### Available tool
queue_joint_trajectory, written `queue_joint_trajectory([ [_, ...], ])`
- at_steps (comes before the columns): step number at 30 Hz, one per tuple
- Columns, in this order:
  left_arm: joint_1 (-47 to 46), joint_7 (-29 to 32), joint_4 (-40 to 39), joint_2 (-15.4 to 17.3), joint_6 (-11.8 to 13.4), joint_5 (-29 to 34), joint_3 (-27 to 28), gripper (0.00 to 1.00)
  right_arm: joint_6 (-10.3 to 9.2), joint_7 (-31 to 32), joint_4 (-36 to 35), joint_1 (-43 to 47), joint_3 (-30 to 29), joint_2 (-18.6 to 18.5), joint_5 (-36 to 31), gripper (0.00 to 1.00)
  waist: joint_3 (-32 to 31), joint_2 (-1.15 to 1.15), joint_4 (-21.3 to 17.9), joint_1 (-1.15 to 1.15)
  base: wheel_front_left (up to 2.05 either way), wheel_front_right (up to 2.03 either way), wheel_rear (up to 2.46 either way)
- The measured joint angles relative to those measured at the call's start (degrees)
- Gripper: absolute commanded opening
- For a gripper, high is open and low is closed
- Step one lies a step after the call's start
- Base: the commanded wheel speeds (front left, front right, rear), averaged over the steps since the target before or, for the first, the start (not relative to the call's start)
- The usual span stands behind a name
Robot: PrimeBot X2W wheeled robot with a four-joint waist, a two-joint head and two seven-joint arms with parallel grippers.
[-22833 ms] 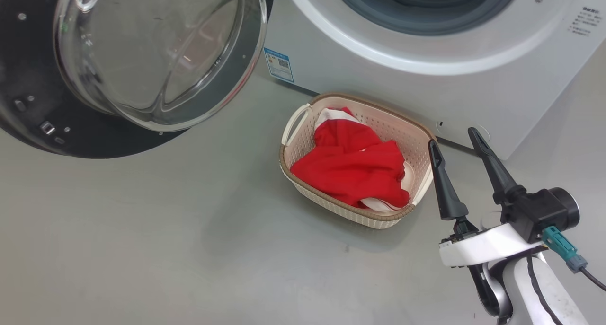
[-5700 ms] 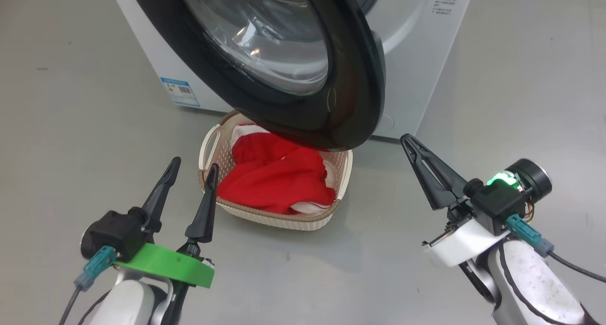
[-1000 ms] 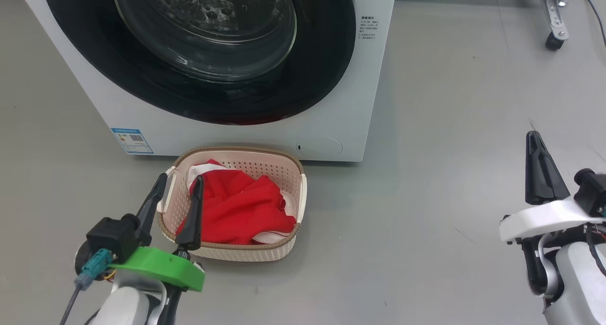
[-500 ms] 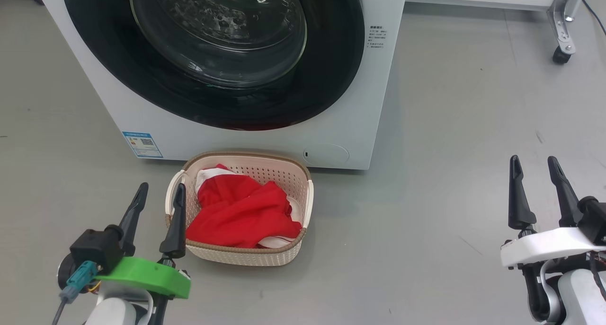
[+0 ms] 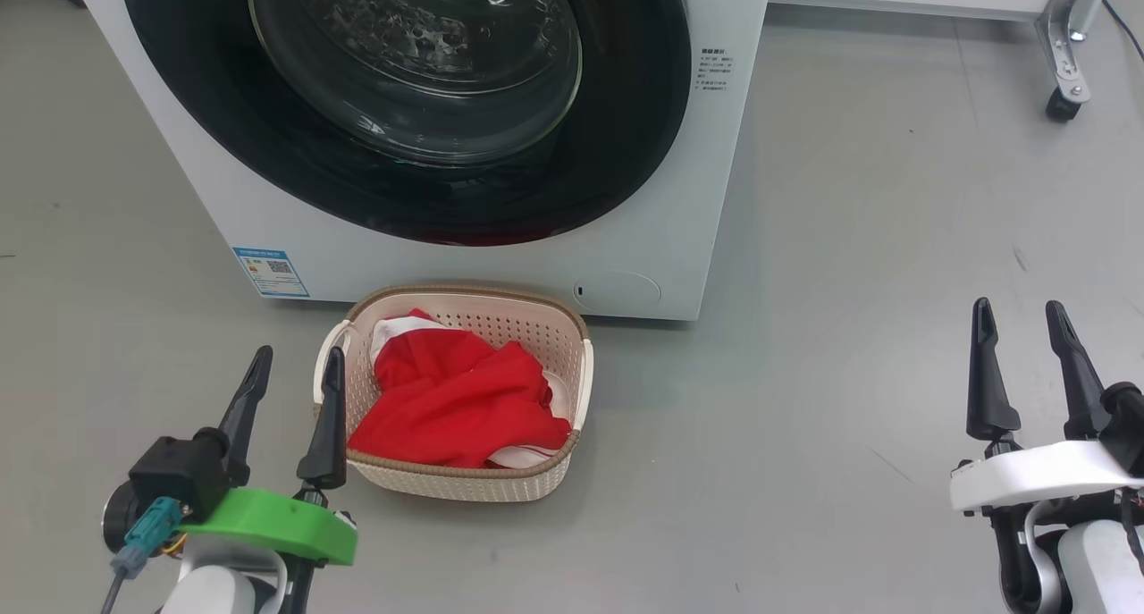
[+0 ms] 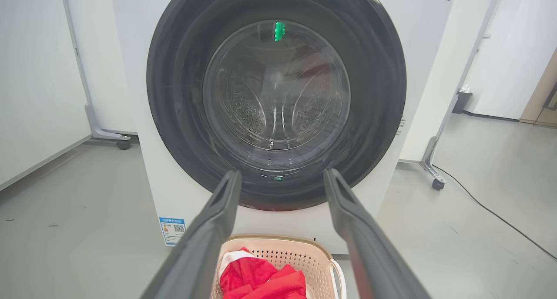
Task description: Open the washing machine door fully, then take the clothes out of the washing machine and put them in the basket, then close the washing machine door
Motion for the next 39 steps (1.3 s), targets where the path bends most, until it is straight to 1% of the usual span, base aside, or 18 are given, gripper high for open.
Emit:
queue_joint_trajectory([
  [14, 0.3, 0.0, 0.1, -0.6, 0.0, 1.4, 0.1, 1.00, 0.00, 0.0, -0.6, 1.3, -2.1, 1.2, -1.3, 1.00, 0.1, 0.00, -0.2, 0.00, 0.00, 0.00, 0.00],
  [31, 0.7, 0.0, 0.5, -1.2, 0.0, 1.2, 0.8, 1.00, 0.09, 0.0, -1.1, 2.2, -3.2, 2.3, -2.5, 1.00, 0.3, 0.00, -0.4, 0.00, 0.00, 0.00, 0.00],
  [34, 0.8, 0.0, 0.9, -1.2, 0.0, 1.0, 0.8, 1.00, 0.59, 0.0, -1.1, 2.2, -3.3, 2.5, -2.6, 1.00, 0.3, 0.00, -0.4, 0.00, 0.00, 0.00, 0.00],
  [39, 0.8, 0.0, 1.0, -1.2, 0.0, 0.7, 0.9, 1.00, 0.70, 0.0, -1.1, 2.2, -3.5, 2.7, -2.9, 1.00, 0.2, 0.00, -0.4, 0.00, 0.00, 0.00, 0.00],
])
